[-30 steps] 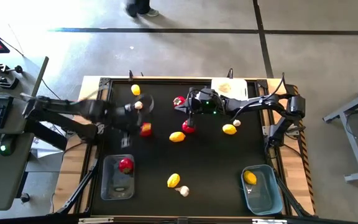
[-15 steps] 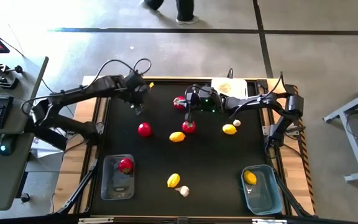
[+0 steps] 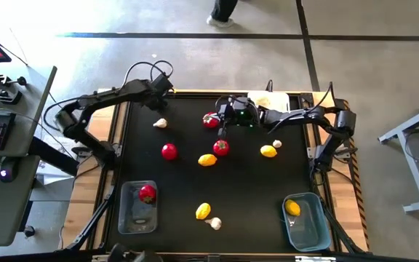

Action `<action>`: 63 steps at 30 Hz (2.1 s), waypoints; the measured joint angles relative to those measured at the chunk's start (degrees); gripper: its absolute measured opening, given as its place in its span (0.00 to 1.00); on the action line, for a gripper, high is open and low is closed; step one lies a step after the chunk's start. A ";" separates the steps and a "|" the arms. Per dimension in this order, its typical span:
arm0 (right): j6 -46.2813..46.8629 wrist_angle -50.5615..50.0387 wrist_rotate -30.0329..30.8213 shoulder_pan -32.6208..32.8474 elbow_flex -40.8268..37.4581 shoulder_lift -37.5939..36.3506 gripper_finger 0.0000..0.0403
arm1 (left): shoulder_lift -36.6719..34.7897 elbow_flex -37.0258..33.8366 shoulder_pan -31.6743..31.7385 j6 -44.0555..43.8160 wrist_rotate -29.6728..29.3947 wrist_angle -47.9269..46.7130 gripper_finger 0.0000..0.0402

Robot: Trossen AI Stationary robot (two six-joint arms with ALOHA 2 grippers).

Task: Sort produce into baskets
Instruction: Put the lemon into the blue bin

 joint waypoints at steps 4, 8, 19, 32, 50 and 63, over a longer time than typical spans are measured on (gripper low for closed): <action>-0.05 -1.36 -0.17 -0.58 0.00 0.00 0.00 | 2.32 0.00 0.96 -1.72 -2.76 -0.08 0.38; -0.29 -1.46 -0.18 -0.56 0.00 0.00 0.00 | 4.30 0.00 0.98 -5.26 -6.67 0.45 0.49; -1.55 -1.51 -1.39 -0.55 0.00 0.00 0.00 | 10.02 0.04 1.78 -8.96 -7.40 3.09 0.60; -1.75 -1.53 -1.44 -0.55 0.00 0.00 0.00 | 13.93 0.07 5.34 -6.57 -9.70 4.15 0.59; -2.19 -1.51 -1.46 -0.55 0.00 0.00 0.00 | 13.28 0.07 6.10 8.51 -11.42 5.62 0.21; 1.76 11.16 -11.17 -3.62 -4.36 0.02 0.00 | -1.82 -8.78 1.89 13.72 4.94 19.05 0.20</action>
